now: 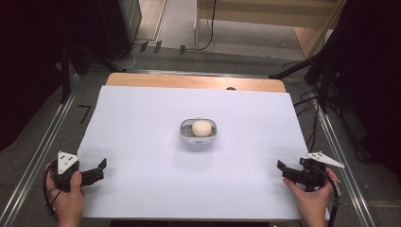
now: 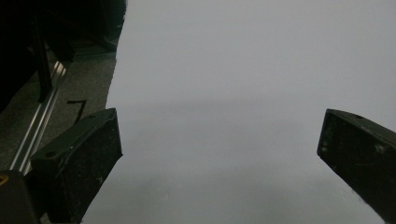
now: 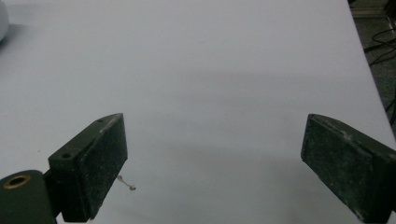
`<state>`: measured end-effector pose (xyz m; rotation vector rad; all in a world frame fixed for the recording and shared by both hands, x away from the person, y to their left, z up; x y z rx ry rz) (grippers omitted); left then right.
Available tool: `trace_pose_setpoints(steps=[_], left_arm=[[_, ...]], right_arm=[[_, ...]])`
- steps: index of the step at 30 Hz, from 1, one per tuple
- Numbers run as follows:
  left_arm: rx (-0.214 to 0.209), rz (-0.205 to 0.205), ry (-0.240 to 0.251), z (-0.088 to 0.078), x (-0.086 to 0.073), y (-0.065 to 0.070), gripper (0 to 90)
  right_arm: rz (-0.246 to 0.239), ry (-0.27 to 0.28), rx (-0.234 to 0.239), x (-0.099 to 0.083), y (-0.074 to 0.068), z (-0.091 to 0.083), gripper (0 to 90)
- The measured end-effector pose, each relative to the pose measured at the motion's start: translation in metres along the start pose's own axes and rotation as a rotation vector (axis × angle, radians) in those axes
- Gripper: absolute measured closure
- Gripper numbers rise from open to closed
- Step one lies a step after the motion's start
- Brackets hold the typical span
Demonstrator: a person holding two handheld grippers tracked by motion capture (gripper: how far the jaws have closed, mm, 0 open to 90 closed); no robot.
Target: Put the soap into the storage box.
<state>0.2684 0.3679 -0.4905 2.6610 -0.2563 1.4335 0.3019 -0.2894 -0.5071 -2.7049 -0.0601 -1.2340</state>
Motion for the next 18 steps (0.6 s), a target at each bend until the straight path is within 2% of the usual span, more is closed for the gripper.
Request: trace_pose_setpoints(steps=[4,10,11,18], left_arm=[[0.000,0.000,0.000,0.000,0.000,0.000,0.3],[0.001,-0.001,0.003,0.000,0.000,0.000,0.3],[0.002,0.000,0.005,0.000,0.000,0.000,0.3],[-0.005,-0.002,0.002,0.000,0.000,0.000,0.3]], right_arm=[[-0.006,0.009,-0.003,-0.003,0.005,-0.004,7.5],[0.015,0.014,-0.019,-0.009,0.017,-0.013,7.6],[0.016,0.024,-0.026,-0.010,0.023,-0.016,7.7],[0.029,0.049,-0.036,-0.016,0.033,-0.024,8.6]])
Point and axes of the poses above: each handheld gripper's, and its own axes: z roughly forward along the jaws, x roughly out of its top, y roughly to its right, the point moved 5 cm from there along z, roughly forward along the jaws, and after that the axes turned 6 degrees about -x, right-handed, at the moved point
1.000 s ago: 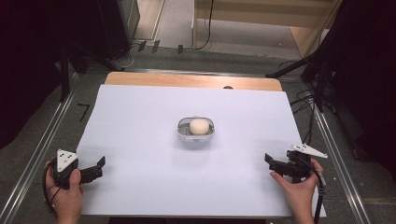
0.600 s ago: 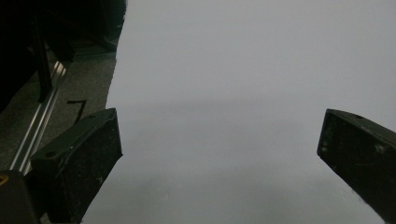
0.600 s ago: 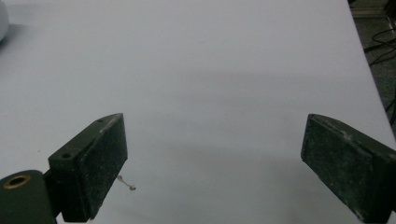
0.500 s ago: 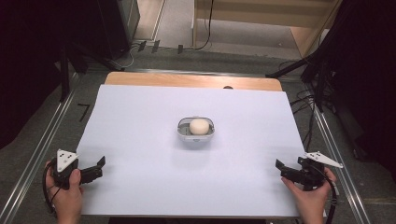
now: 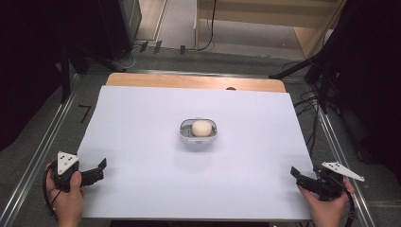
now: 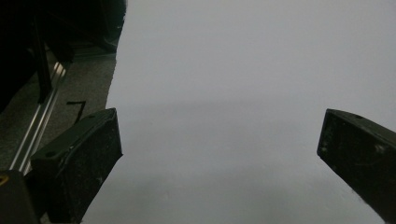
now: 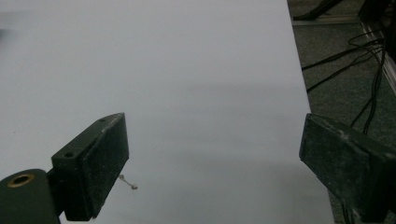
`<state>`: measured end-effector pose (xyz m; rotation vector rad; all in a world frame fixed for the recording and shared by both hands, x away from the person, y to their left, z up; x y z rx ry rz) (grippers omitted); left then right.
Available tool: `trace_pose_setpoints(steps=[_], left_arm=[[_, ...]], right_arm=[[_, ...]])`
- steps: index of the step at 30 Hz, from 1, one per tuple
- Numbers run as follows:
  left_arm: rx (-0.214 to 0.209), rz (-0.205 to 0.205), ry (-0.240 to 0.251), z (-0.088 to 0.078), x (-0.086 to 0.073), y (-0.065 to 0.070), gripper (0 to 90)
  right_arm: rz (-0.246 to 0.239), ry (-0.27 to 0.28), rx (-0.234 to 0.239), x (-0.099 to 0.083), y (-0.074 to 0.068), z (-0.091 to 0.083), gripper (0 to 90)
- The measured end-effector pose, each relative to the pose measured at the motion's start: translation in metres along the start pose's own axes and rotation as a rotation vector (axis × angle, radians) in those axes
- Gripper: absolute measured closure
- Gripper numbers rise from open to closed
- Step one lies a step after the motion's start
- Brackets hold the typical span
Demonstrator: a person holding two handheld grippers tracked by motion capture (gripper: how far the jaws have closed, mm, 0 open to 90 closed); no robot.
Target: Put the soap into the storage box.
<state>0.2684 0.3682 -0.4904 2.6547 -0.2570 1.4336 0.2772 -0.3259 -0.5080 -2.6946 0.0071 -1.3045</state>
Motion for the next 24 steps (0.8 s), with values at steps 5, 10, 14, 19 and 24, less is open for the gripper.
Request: trace_pose_setpoints(steps=[5,10,14,19,24], left_arm=[[-0.002,-0.006,-0.001,0.000,0.000,0.000,0.3],[0.002,-0.002,-0.005,0.000,0.000,0.000,0.3],[0.009,0.006,-0.011,0.001,0.000,0.000,0.3],[0.008,0.009,-0.010,0.001,0.000,0.001,0.3],[0.009,0.011,-0.009,0.001,0.000,0.001,0.3]], right_arm=[[-0.004,0.026,-0.037,-0.004,0.010,-0.006,8.6],[0.096,0.042,-0.033,-0.006,0.019,-0.004,11.6],[0.102,0.043,-0.062,-0.007,0.019,-0.001,12.9],[0.075,0.030,-0.056,-0.007,0.016,0.001,12.9],[0.069,0.032,-0.054,-0.008,0.015,0.002,12.9]])
Point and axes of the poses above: each handheld gripper's, and its own axes: z roughly forward along the jaws, x roughly out of its top, y roughly to its right, the point moved 5 cm from there along z, roughly forward along the jaws, and after that the axes turned 6 degrees about -x, right-handed, at the moved point
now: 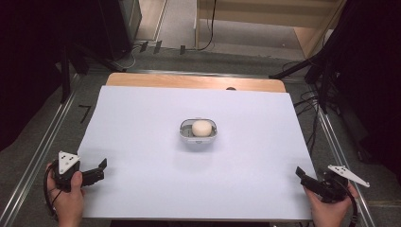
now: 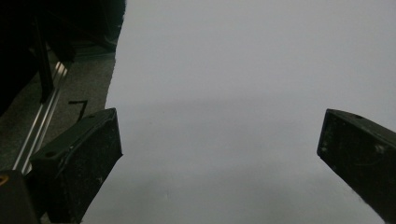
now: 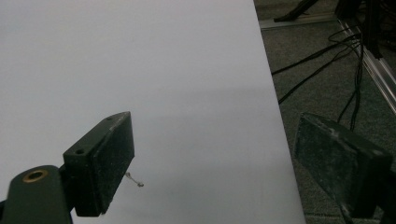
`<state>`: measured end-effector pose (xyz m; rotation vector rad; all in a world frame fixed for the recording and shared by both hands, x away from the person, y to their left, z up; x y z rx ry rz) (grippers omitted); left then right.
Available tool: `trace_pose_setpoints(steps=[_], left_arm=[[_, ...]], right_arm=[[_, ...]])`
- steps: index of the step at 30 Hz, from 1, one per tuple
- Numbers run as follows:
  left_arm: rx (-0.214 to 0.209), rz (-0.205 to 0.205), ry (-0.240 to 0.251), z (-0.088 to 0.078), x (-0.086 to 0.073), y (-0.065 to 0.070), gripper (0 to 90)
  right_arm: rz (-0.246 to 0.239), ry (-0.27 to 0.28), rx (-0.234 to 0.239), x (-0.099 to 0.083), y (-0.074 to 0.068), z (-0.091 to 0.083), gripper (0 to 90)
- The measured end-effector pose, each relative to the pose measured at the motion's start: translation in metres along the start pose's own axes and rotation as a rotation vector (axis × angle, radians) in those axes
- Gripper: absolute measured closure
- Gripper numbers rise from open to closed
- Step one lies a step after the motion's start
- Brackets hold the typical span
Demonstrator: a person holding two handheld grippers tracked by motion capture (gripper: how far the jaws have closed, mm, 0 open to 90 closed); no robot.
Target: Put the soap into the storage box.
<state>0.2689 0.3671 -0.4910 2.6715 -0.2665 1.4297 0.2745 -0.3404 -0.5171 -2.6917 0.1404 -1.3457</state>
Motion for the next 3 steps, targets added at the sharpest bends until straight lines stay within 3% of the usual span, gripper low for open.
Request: trace_pose_setpoints(steps=[3], left_arm=[[-0.002,-0.001,0.000,0.0004,0.0000,0.0002,0.3]], right_arm=[[0.008,0.013,-0.013,0.0004,-0.0007,-0.0015,13.4]])
Point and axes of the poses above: each handheld gripper's, and its own axes: z roughly forward along the jaws, x roughly out of its top, y roughly to its right, the point moved 5 cm from there along z, roughly forward along the jaws, and after that the axes turned 6 degrees about -x, right-handed, at the moved point
